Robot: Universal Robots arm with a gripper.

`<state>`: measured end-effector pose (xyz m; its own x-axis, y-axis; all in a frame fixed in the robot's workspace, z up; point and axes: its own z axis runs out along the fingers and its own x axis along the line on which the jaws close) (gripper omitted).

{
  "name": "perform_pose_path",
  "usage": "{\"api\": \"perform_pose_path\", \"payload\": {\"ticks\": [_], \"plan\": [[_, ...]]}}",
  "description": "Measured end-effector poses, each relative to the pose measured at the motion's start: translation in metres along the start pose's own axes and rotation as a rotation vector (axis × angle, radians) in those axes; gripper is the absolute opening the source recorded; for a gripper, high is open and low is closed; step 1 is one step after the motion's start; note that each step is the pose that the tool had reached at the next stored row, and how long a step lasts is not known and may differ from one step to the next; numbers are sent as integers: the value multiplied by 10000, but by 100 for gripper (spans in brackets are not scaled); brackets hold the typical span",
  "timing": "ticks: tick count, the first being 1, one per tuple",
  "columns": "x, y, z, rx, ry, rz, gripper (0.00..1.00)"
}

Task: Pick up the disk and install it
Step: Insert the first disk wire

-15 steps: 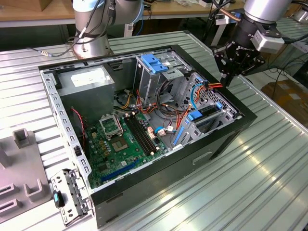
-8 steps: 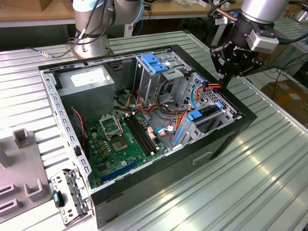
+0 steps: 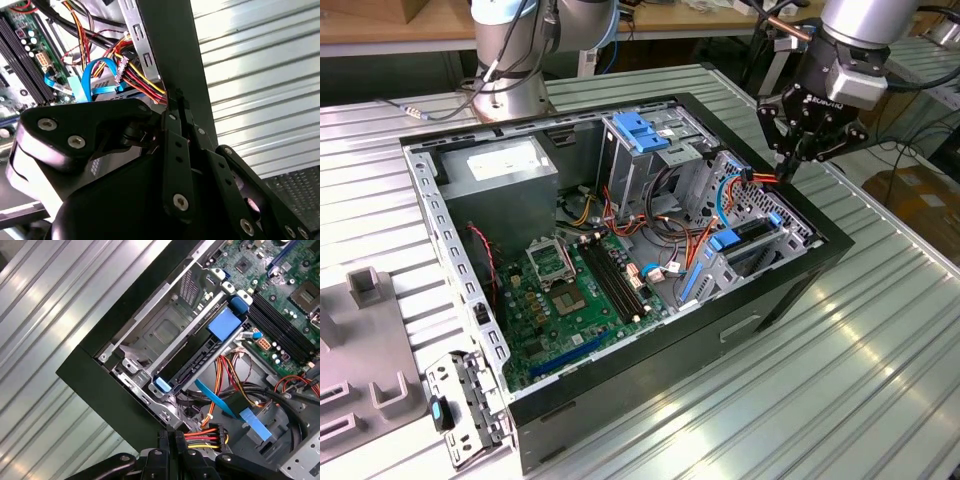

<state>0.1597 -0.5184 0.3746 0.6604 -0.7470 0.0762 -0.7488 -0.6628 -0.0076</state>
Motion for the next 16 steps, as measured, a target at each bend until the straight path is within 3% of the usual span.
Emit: {"api": "perform_pose_path", "payload": {"ticks": [7, 16], "plan": [[0, 0, 4, -106, 11, 1397, 16], [-10, 10, 5, -114, 10, 1504, 16]]}}
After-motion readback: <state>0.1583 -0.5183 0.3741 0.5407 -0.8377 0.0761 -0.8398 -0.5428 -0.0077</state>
